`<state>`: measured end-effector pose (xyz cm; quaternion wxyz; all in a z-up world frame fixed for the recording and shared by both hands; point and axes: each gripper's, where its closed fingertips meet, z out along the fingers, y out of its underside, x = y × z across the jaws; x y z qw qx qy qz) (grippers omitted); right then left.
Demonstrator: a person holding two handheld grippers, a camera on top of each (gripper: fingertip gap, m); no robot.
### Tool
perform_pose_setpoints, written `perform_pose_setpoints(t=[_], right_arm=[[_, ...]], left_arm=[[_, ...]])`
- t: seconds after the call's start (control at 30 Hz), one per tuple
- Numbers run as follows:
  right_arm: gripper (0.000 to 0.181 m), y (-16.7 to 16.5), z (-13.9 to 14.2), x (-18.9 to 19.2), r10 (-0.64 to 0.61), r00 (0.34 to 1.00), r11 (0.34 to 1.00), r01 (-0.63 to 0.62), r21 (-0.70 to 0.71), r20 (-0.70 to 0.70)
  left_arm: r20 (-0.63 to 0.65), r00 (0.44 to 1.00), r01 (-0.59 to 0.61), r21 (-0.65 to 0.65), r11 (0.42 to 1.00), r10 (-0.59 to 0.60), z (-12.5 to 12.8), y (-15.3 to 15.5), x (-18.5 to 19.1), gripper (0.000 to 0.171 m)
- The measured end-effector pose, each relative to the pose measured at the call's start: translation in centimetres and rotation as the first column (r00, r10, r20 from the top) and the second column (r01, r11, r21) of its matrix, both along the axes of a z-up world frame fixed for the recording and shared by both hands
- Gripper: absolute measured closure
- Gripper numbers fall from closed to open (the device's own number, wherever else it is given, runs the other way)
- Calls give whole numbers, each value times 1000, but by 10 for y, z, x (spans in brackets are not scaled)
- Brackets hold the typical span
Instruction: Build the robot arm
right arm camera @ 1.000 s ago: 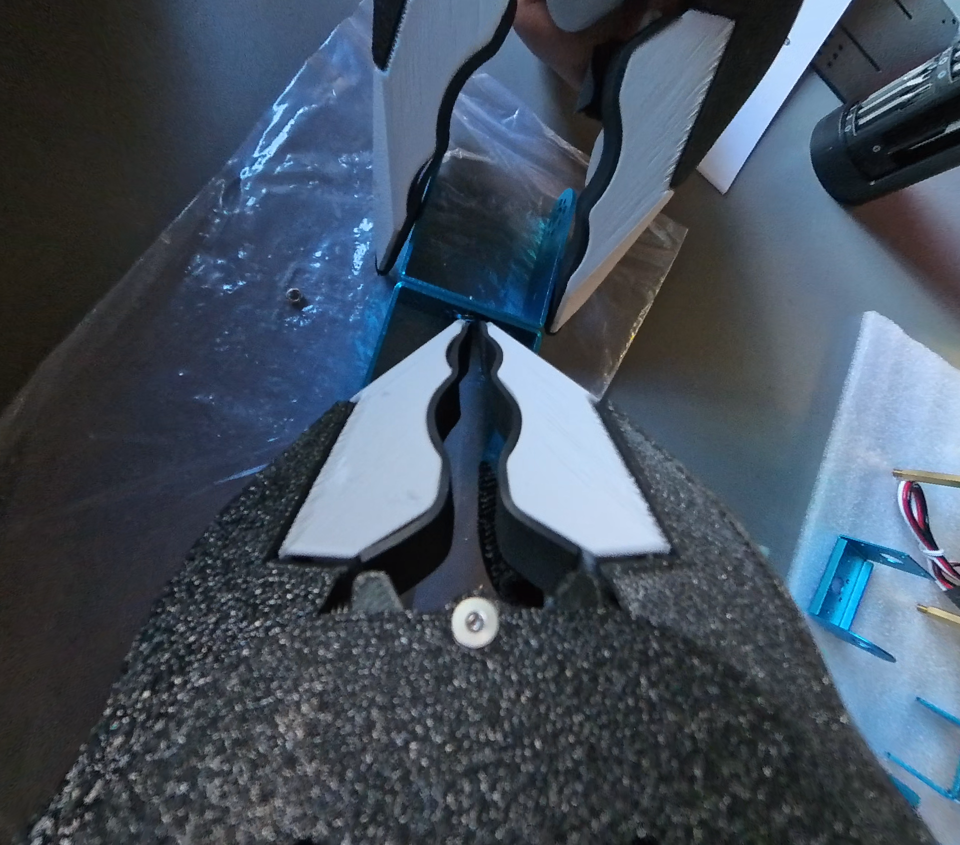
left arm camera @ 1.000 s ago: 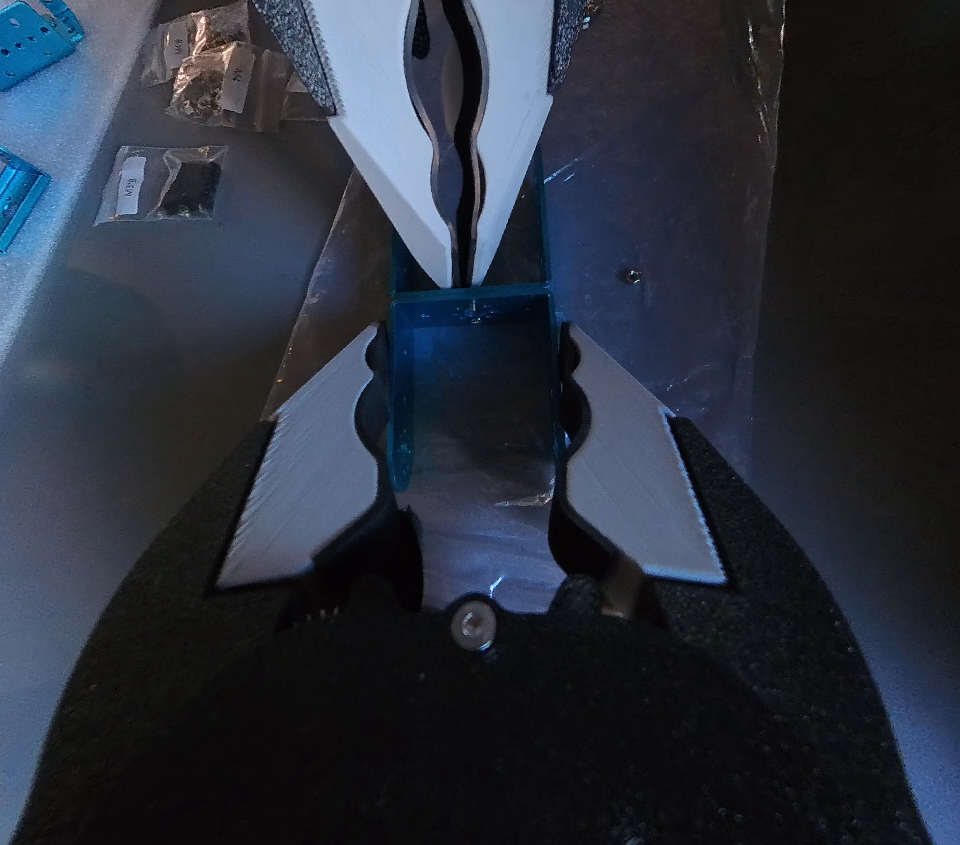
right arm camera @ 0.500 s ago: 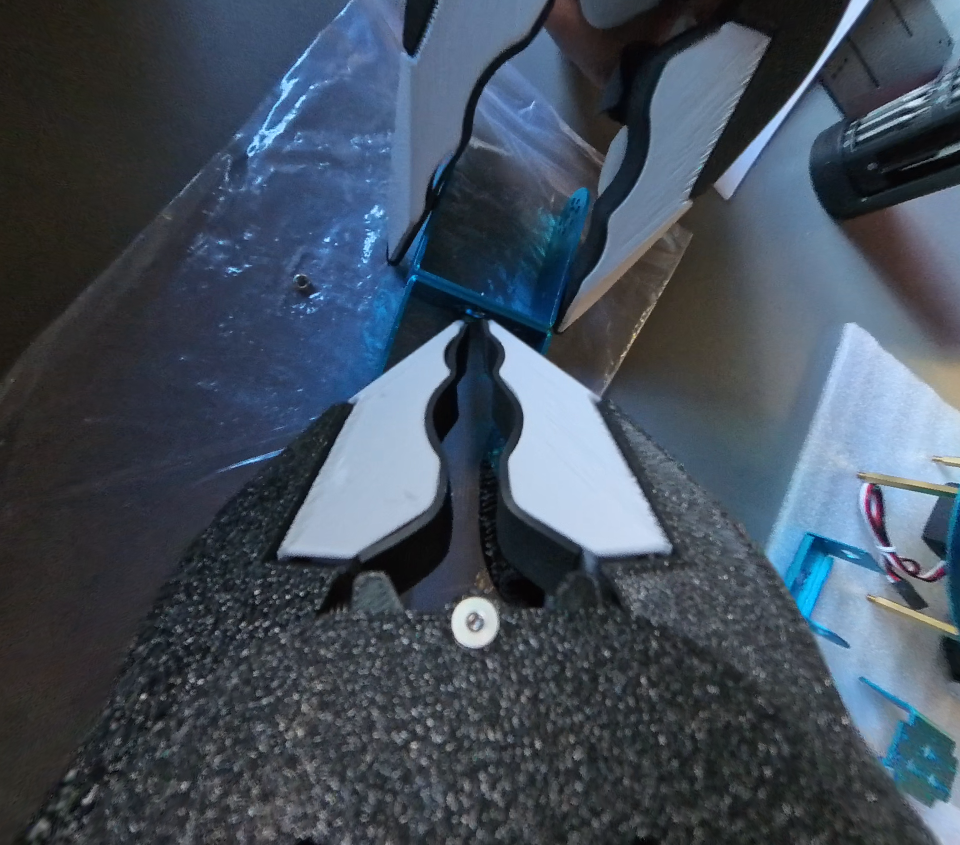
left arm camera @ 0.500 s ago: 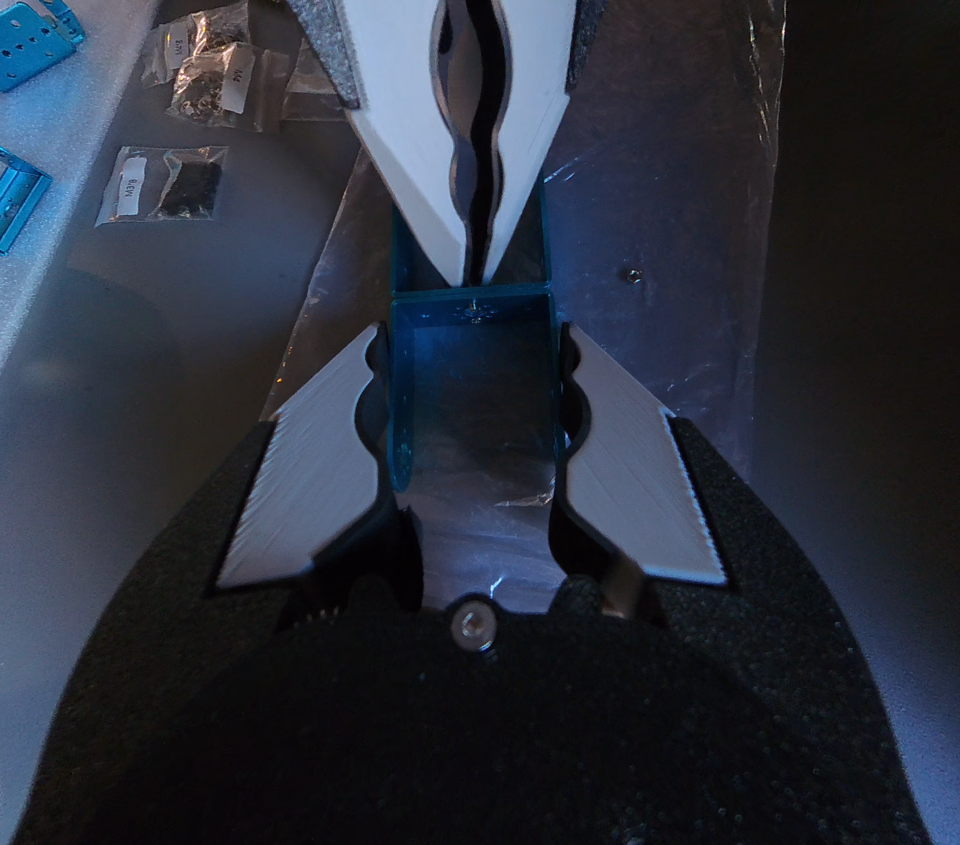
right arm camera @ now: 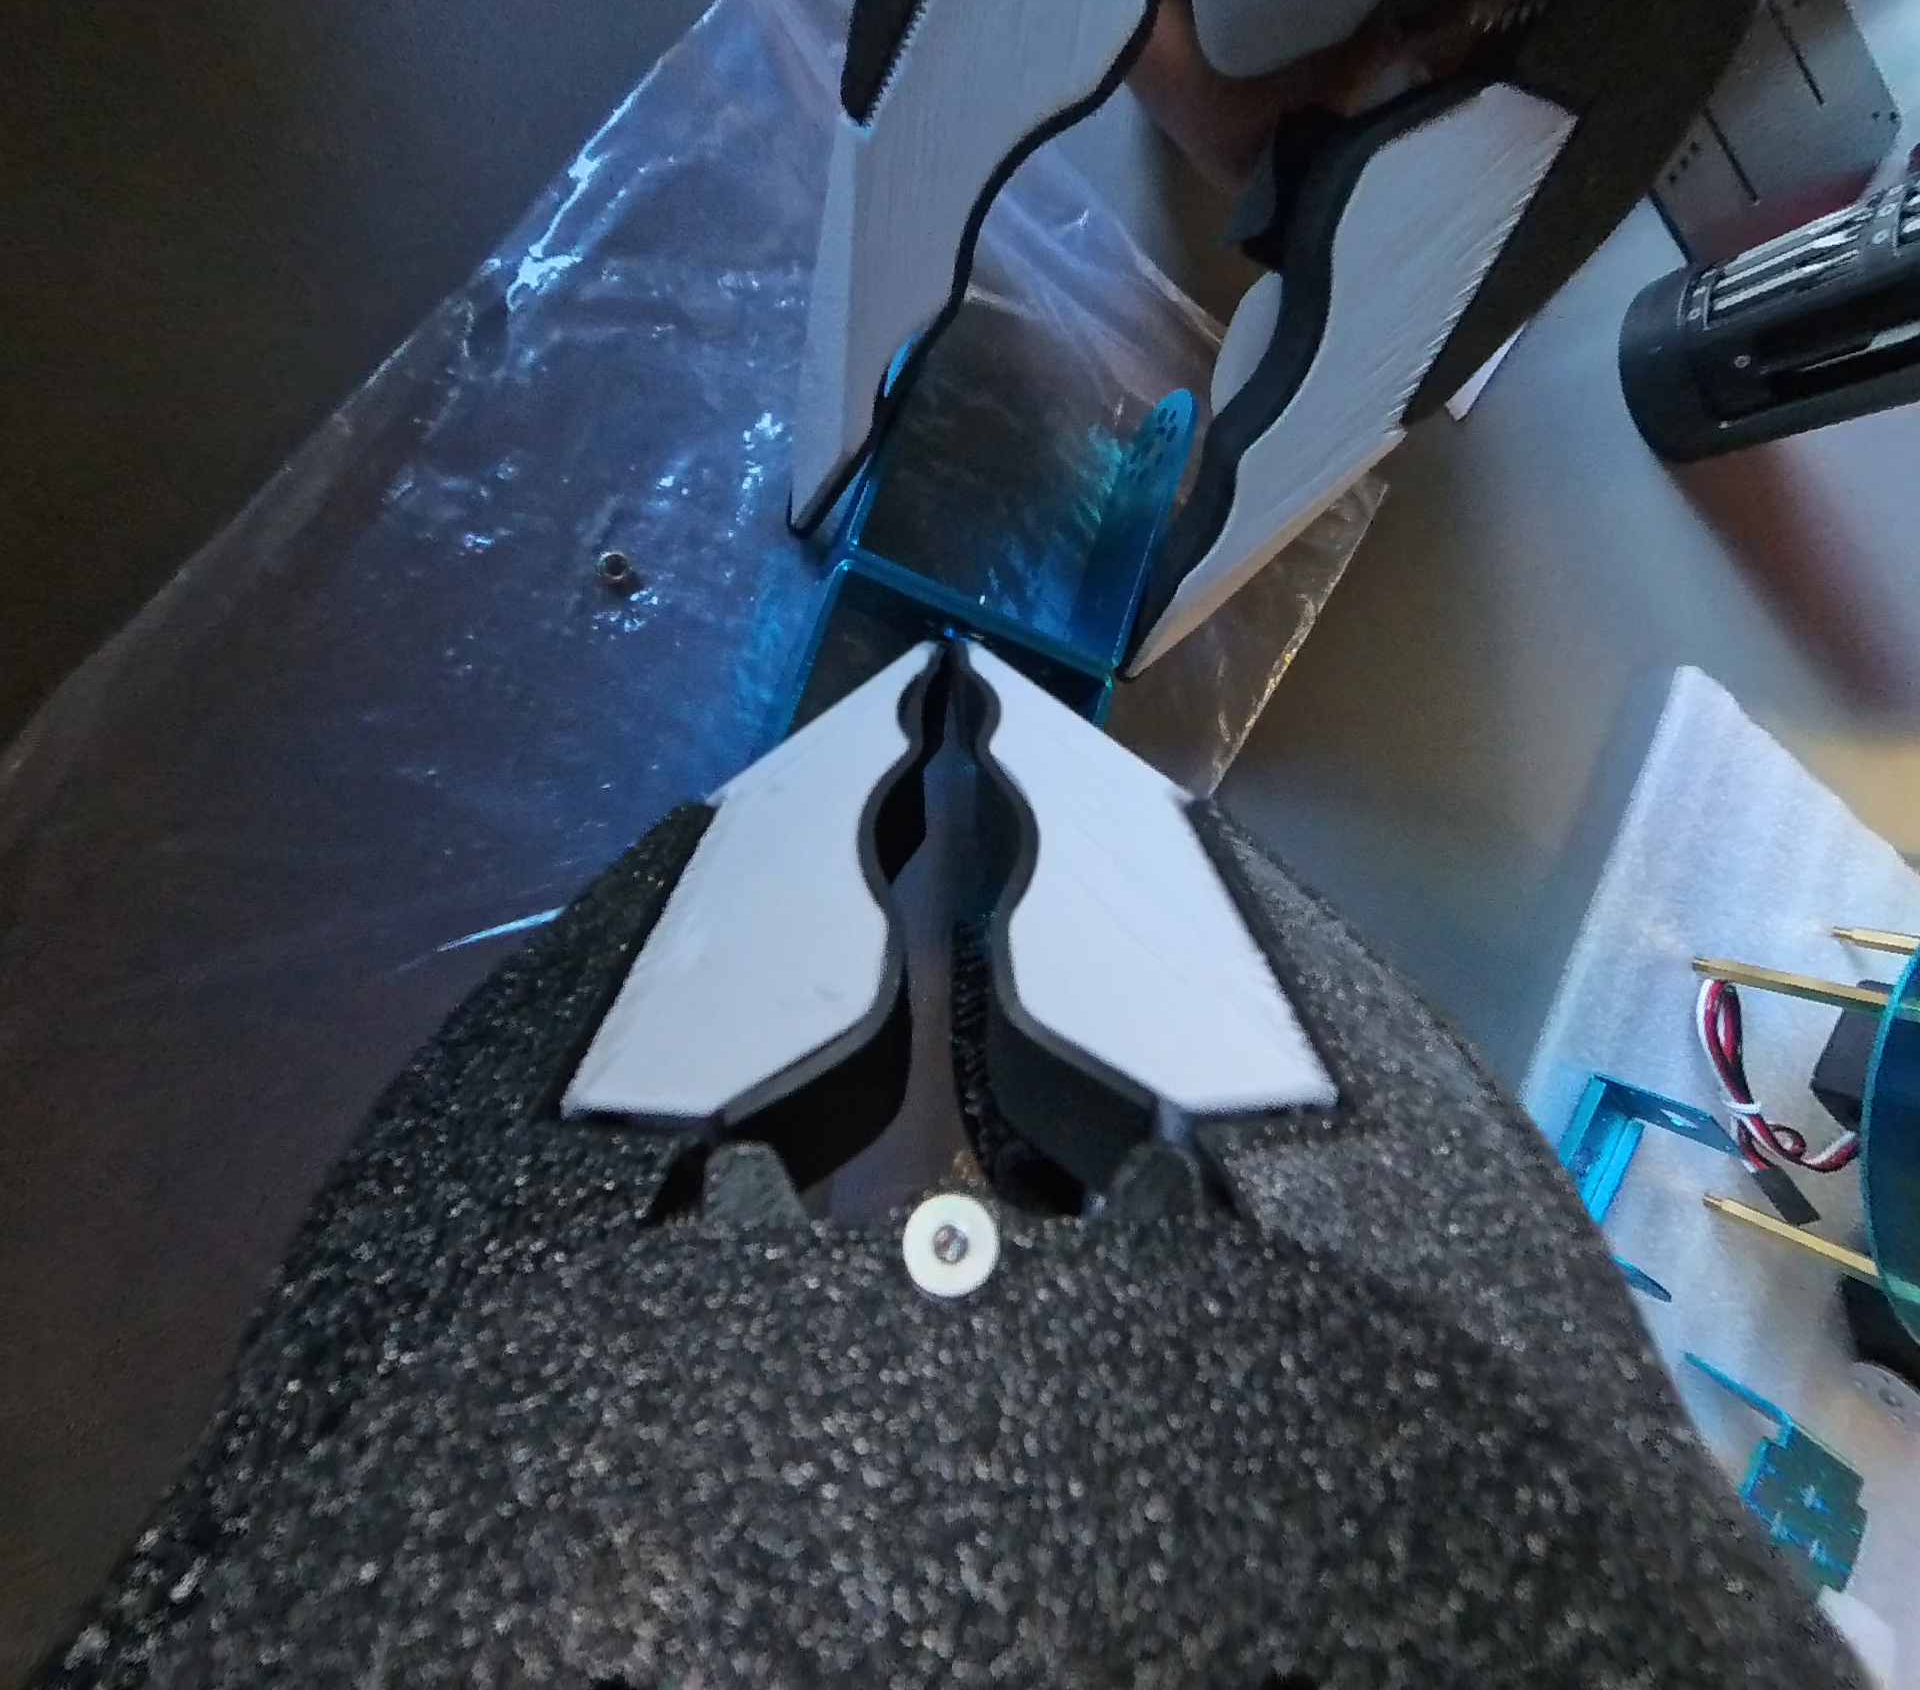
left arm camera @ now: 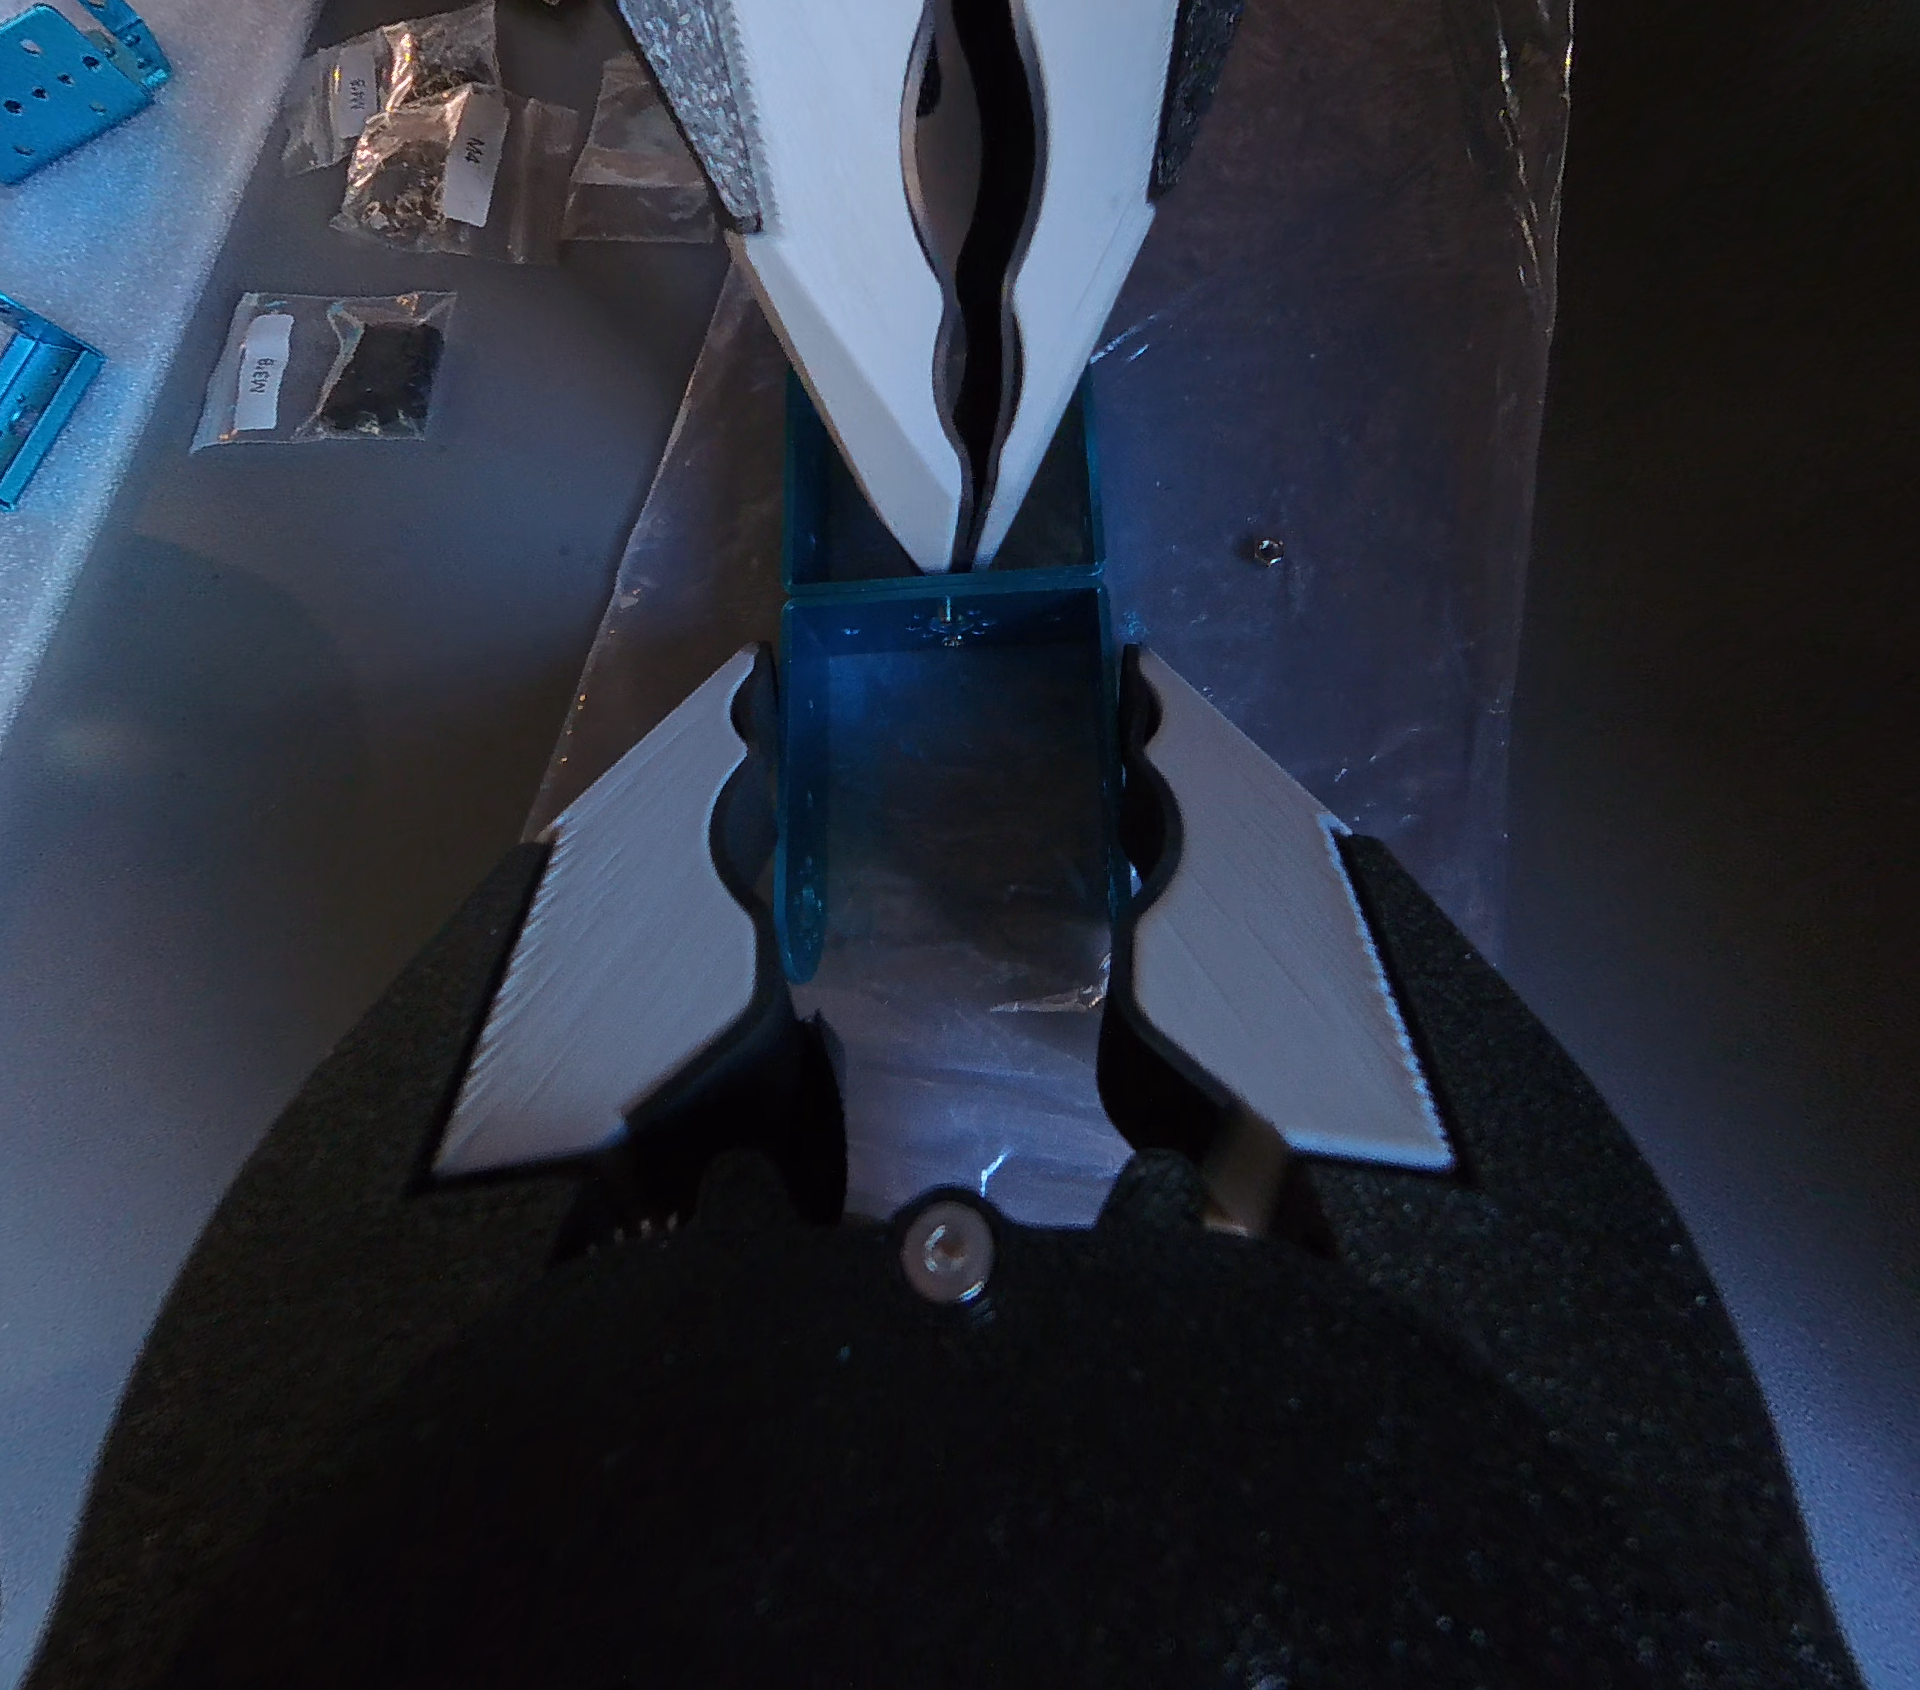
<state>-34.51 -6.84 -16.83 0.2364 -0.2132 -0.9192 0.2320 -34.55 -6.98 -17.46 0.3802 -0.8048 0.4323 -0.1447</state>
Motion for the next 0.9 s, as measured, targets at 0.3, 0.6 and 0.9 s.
perform_pose_setpoints(t=[0.3, 0.6, 0.9], right_arm=[[175, 4, 2, 4, -16, 999, 1000, 17, -18, 37], [155, 3, 45, 30, -195, 969, 928, 233, -290, 153], [133, 3, 30, 45, -377, 912, 823, 409, -395, 158]], left_arm=[[-8, 1000, 1, 8, 1000, -1, 1, 0, 0, 106], [61, 998, -9, 103, 995, 3, 36, -8, 2, 94], [151, 975, -190, 185, 964, 164, 84, -53, -18, 106]])
